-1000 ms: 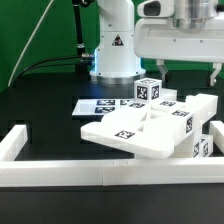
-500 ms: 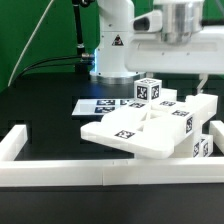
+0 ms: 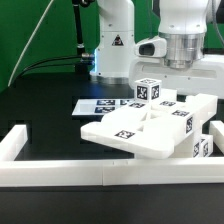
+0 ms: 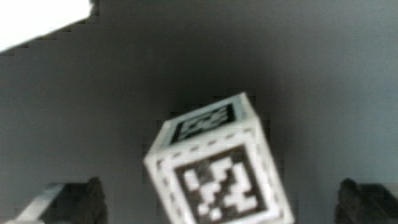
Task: Assemble chair
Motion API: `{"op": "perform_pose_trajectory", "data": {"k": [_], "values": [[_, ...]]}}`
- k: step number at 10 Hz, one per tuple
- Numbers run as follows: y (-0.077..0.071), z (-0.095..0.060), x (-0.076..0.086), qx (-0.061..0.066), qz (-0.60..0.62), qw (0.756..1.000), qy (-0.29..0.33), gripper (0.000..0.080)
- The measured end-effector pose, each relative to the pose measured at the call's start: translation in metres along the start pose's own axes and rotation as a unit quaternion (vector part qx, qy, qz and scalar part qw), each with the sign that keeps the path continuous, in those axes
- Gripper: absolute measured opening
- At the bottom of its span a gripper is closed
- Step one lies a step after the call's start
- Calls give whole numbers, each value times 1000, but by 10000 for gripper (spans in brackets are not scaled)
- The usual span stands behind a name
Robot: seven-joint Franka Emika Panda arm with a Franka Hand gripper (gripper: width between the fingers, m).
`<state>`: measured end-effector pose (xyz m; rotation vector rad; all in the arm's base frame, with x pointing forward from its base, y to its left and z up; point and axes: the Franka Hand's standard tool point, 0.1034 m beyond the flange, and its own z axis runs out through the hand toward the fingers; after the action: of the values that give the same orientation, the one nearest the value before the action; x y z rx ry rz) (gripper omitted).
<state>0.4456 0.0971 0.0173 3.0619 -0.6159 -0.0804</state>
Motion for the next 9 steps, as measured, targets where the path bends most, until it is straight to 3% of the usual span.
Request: {"op": "perform_pose_trajectory", "data": {"k": [3, 4, 5, 6, 7, 9], "values": [[5, 7, -1, -5, 1, 1000, -1, 649], [5, 7, -1, -5, 1, 1000, -1, 503], [5, 7, -1, -5, 1, 1000, -1, 503], [5, 7, -1, -5, 1, 1000, -1, 366], [5, 7, -1, -5, 1, 1000, -1, 285], [5, 7, -1, -5, 1, 1000, -1, 285]]}}
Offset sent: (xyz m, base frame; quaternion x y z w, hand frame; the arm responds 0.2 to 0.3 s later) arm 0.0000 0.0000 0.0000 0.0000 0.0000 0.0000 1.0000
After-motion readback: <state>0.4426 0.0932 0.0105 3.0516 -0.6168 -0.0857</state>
